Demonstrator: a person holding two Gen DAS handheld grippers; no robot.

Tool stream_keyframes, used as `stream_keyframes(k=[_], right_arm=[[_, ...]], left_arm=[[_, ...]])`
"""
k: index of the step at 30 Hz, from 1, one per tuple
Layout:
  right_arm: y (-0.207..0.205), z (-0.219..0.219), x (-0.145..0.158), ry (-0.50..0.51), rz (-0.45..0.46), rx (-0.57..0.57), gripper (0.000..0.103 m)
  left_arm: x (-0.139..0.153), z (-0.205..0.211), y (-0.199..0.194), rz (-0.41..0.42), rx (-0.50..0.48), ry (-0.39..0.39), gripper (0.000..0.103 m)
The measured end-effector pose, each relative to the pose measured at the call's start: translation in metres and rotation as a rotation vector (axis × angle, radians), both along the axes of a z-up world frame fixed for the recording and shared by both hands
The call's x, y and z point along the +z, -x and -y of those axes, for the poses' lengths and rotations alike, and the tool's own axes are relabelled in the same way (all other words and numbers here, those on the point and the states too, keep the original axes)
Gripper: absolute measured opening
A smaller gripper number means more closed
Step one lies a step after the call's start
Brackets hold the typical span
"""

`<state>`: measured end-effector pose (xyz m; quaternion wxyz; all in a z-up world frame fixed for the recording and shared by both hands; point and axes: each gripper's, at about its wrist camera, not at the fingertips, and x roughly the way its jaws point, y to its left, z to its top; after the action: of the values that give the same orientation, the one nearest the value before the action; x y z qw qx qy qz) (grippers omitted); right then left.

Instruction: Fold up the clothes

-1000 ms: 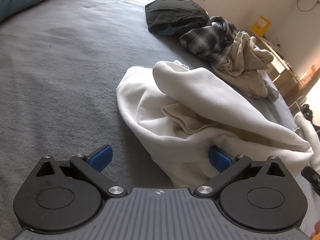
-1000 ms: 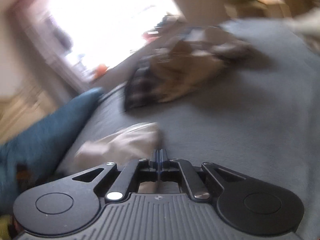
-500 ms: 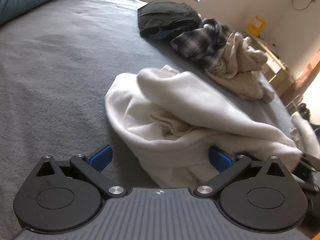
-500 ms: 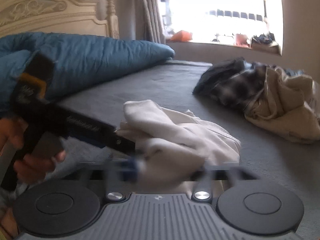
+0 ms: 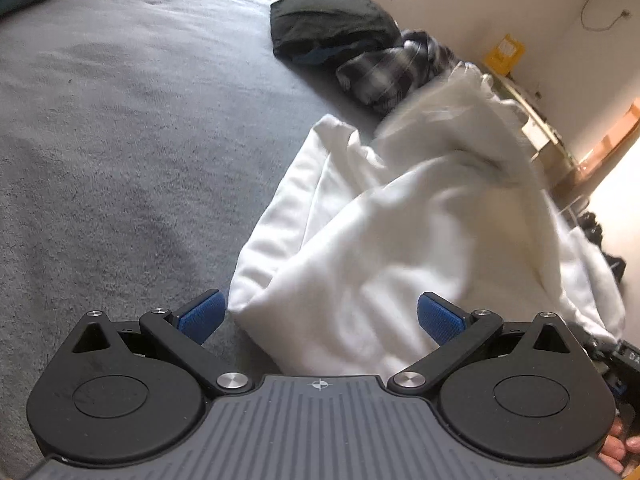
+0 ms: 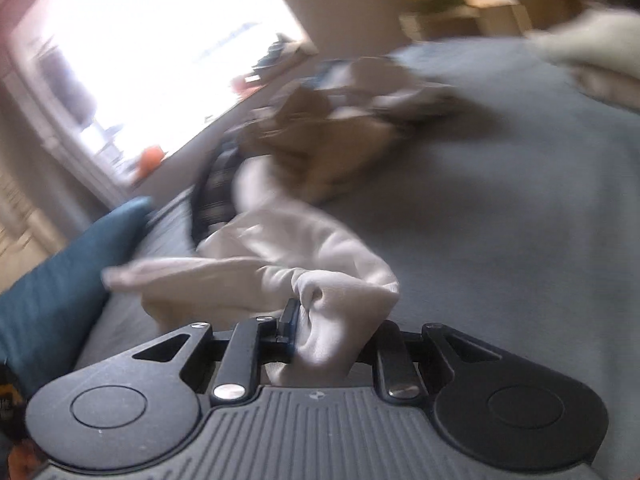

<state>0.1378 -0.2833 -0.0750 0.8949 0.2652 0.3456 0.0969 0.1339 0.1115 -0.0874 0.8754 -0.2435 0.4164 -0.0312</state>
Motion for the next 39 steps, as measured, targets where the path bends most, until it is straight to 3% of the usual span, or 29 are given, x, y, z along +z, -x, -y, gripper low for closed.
stream_keyframes(k=[3, 6, 10, 12, 14, 17, 20, 24, 26, 29, 36, 39], right_arm=[[0.016, 0.022, -0.018, -0.010, -0.085, -0.100, 0.019], [0.028, 0.042, -0.040, -0.086, -0.168, -0.189, 0.018], [0.033, 0.049, -0.047, -0.114, -0.179, -0.186, 0.019], [0.032, 0.051, -0.043, -0.103, -0.191, -0.169, 0.027], [0.038, 0.059, -0.038, -0.092, -0.209, -0.173, 0.043], [0.055, 0.073, -0.027, -0.057, -0.199, -0.201, 0.047], [0.069, 0.082, -0.011, 0.017, -0.134, -0.212, 0.050], [0.048, 0.066, 0.006, 0.083, -0.048, -0.091, 0.055], [0.024, 0.050, 0.011, 0.078, -0.006, 0.000, 0.068], [-0.012, 0.027, 0.015, 0.075, 0.047, 0.134, 0.073], [-0.117, -0.022, -0.013, 0.183, 0.002, 0.307, 0.072], [-0.137, -0.040, -0.021, 0.210, 0.005, 0.353, 0.071]], left_arm=[[-0.003, 0.003, 0.000, -0.005, -0.008, -0.025, 0.103], [-0.004, 0.007, -0.001, -0.011, -0.014, -0.058, 0.103], [-0.001, 0.013, 0.000, 0.004, -0.023, -0.131, 0.102], [0.007, 0.016, 0.002, 0.032, -0.032, -0.173, 0.102], [0.017, 0.021, 0.004, 0.077, -0.056, -0.216, 0.102], [0.030, 0.030, 0.003, 0.140, -0.114, -0.267, 0.102], [0.036, 0.044, -0.006, 0.163, -0.192, -0.269, 0.103], [0.034, 0.072, -0.025, 0.173, -0.308, -0.263, 0.103], [0.034, 0.088, -0.032, 0.184, -0.361, -0.290, 0.103], [0.033, 0.112, -0.043, 0.199, -0.441, -0.331, 0.103], [0.029, 0.153, -0.058, 0.245, -0.559, -0.483, 0.102], [0.026, 0.160, -0.065, 0.235, -0.554, -0.465, 0.098]])
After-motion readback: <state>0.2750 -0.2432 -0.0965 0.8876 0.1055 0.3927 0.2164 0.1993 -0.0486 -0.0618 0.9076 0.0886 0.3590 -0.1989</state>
